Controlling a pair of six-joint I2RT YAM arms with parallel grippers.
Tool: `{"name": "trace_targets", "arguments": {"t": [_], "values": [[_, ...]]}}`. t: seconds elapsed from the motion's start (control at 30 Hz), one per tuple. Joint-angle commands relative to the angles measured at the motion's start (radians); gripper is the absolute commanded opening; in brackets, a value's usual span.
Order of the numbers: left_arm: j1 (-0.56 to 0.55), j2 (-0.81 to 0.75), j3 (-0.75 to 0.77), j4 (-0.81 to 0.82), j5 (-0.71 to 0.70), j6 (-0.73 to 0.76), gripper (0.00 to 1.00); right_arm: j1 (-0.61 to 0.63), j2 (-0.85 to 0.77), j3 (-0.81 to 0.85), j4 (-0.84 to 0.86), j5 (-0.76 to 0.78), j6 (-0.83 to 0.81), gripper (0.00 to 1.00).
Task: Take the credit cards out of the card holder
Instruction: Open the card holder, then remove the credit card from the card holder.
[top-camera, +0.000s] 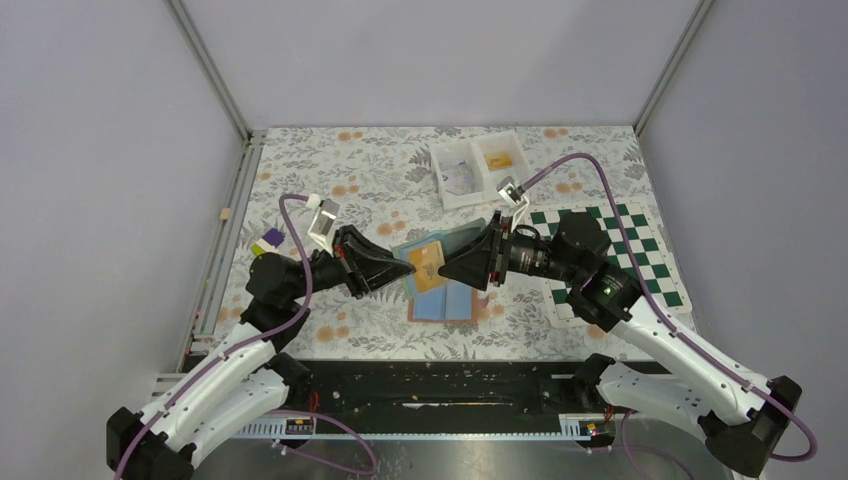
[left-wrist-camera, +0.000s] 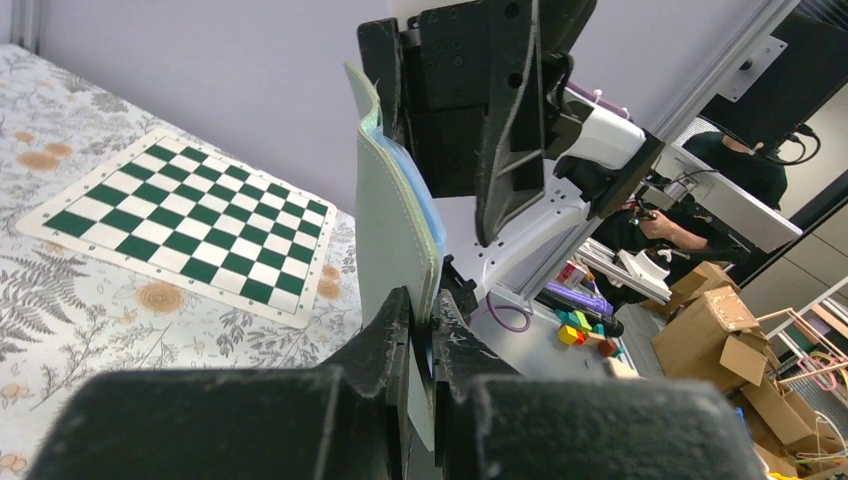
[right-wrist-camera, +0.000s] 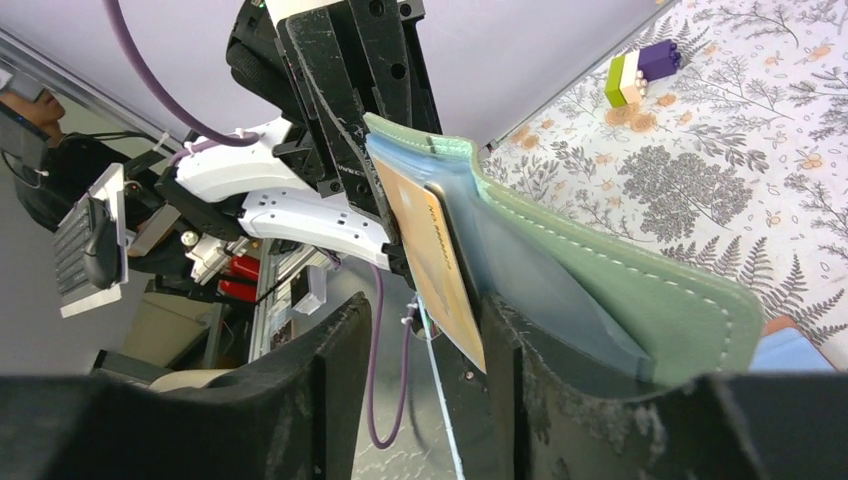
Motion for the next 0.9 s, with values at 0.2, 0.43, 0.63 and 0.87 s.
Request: {"name": "trace_targets", "arguments": {"t": [0.2, 0.43, 0.63, 0.87], "values": [[-0.005, -0.003, 0.006, 0.104, 0.07, -0.013, 0.0, -0.005, 0.053, -0.015, 0.198, -0.109, 0.105, 0.24], [-0.001, 0.005, 0.032, 0.005, 0.066, 0.049, 0.0, -0.009, 0.066, -0.017, 0.268, -0.162, 0.142, 0.08], [0.031, -0.018, 0.054, -0.087, 0.038, 0.066, 0.0, -0.058, 0.018, -0.057, 0.266, -0.17, 0.134, 0.0], [0.038, -0.009, 0.069, -0.151, 0.051, 0.066, 0.0, -0.096, -0.001, -0.079, 0.272, -0.218, 0.127, 0.0]]}}
